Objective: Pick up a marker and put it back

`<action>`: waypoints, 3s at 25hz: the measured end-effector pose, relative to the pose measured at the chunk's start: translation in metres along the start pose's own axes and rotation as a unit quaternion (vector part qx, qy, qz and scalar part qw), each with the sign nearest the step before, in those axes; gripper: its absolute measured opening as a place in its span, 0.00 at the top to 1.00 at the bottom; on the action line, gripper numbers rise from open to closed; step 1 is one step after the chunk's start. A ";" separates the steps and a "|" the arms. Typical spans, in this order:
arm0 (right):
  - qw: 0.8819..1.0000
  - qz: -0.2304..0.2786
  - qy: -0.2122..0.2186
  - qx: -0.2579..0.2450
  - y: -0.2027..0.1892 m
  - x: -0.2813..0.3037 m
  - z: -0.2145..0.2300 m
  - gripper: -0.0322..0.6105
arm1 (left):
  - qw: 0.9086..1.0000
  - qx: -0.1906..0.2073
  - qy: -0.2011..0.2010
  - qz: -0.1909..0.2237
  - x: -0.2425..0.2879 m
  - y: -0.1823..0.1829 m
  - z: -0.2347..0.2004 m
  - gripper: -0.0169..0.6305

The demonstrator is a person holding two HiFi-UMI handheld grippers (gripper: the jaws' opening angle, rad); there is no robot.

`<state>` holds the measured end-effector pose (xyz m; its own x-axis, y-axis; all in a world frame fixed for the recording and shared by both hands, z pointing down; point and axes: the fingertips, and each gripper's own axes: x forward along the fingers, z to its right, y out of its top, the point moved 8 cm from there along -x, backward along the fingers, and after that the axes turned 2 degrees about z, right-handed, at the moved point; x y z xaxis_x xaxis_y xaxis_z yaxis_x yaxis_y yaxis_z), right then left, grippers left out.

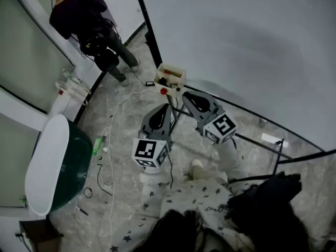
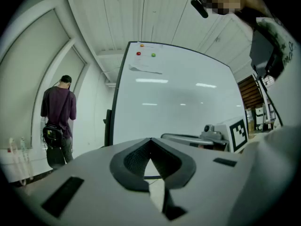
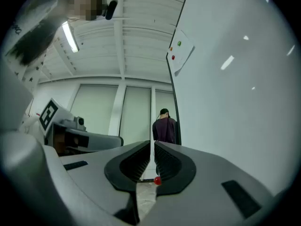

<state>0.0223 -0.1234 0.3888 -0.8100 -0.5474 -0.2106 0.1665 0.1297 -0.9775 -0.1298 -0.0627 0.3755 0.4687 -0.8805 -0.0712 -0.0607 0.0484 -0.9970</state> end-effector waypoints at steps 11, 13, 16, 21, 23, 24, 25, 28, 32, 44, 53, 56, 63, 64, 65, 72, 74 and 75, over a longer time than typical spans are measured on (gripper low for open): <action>0.999 -0.041 0.024 -0.008 -0.053 0.048 0.031 0.63 | 0.996 -0.015 0.084 -0.018 0.016 -0.021 -0.038 0.97; 0.999 -0.037 0.014 -0.001 -0.060 0.051 0.035 0.63 | 0.996 -0.014 0.089 -0.020 0.018 -0.025 -0.044 0.97; 0.999 -0.030 0.009 -0.007 -0.066 0.059 0.033 0.63 | 0.995 -0.010 0.094 -0.023 0.018 -0.027 -0.052 0.97; 0.999 -0.033 -0.007 -0.017 -0.079 0.069 0.033 0.63 | 0.996 -0.007 0.086 -0.029 0.024 -0.034 -0.058 0.97; 0.999 -0.039 -0.007 -0.029 -0.083 0.073 0.032 0.64 | 0.996 -0.007 0.082 -0.030 0.026 -0.037 -0.060 0.97; 0.999 -0.040 -0.010 -0.035 -0.083 0.075 0.031 0.64 | 0.996 -0.008 0.080 -0.030 0.027 -0.038 -0.061 0.97; 0.998 -0.040 -0.016 -0.040 -0.083 0.076 0.030 0.64 | 0.997 -0.010 0.077 -0.030 0.028 -0.039 -0.061 0.97; 0.996 -0.042 -0.047 -0.055 -0.083 0.077 0.030 0.77 | 0.997 -0.016 0.071 -0.033 0.030 -0.045 -0.061 0.97; 0.995 -0.035 -0.067 -0.067 -0.083 0.077 0.033 0.80 | 0.997 -0.019 0.067 -0.037 0.031 -0.051 -0.061 0.97; 0.996 -0.012 -0.061 -0.068 -0.058 0.084 0.039 0.82 | 0.998 -0.012 0.062 -0.031 0.036 -0.044 -0.072 0.97; 0.998 -0.014 -0.032 -0.042 -0.012 0.080 0.040 0.82 | 0.999 0.000 0.037 -0.019 0.049 -0.015 -0.063 0.97; 0.999 -0.013 -0.026 -0.031 0.007 0.077 0.043 0.82 | 1.000 0.001 0.021 -0.016 0.055 -0.003 -0.059 0.97; 1.000 0.004 -0.018 -0.019 0.048 0.063 0.035 0.82 | 1.000 0.010 -0.010 -0.006 0.052 0.033 -0.045 0.97; 1.000 0.003 -0.017 -0.024 0.052 0.062 0.034 0.82 | 1.000 0.009 -0.012 -0.003 0.051 0.037 -0.044 0.97; 0.999 0.002 -0.016 -0.027 0.055 0.061 0.033 0.82 | 1.000 0.008 -0.015 0.000 0.051 0.039 -0.044 0.97; 0.999 -0.002 -0.019 -0.026 0.064 0.050 0.027 0.82 | 0.999 0.011 -0.031 0.003 0.050 0.046 -0.035 0.97; 0.999 -0.001 -0.018 -0.026 0.065 0.048 0.025 0.82 | 0.999 0.012 -0.035 0.003 0.050 0.046 -0.032 0.97; 0.999 -0.001 -0.019 -0.026 0.064 0.047 0.025 0.82 | 0.999 0.012 -0.036 0.003 0.051 0.045 -0.032 0.97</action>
<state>0.0085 -0.1614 0.3157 -0.7885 -0.5782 -0.2097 0.1344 0.1707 -0.9761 -0.1369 -0.1201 0.3278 0.5309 -0.8437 -0.0790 -0.0433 0.0662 -0.9969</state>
